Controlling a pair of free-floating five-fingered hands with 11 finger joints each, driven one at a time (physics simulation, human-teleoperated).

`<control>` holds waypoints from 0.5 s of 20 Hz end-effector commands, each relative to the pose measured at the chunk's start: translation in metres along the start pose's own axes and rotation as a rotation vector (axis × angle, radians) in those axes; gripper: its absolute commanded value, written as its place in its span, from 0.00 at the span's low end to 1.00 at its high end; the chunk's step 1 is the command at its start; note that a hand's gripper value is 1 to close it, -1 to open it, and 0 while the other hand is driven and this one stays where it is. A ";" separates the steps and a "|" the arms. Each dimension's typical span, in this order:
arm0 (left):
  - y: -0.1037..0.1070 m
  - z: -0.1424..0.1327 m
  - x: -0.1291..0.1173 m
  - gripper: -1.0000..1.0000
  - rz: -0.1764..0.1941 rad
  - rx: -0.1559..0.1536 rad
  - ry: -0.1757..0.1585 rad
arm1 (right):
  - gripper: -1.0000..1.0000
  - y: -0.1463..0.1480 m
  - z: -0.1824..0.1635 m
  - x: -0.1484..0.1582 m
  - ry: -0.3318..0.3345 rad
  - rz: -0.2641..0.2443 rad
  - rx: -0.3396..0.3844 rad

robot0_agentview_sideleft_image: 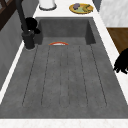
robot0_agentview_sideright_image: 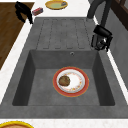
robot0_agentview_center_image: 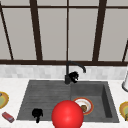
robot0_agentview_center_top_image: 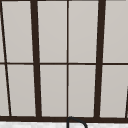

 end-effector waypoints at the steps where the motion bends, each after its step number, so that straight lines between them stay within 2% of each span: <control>1: 0.000 0.000 0.000 0.50 0.000 0.000 0.000 | 1.00 -0.015 0.008 0.020 -0.025 -0.055 0.014; 10: 0.000 0.000 0.000 0.50 0.000 0.000 0.000 | 1.00 -0.016 0.008 0.020 -0.022 -0.056 0.007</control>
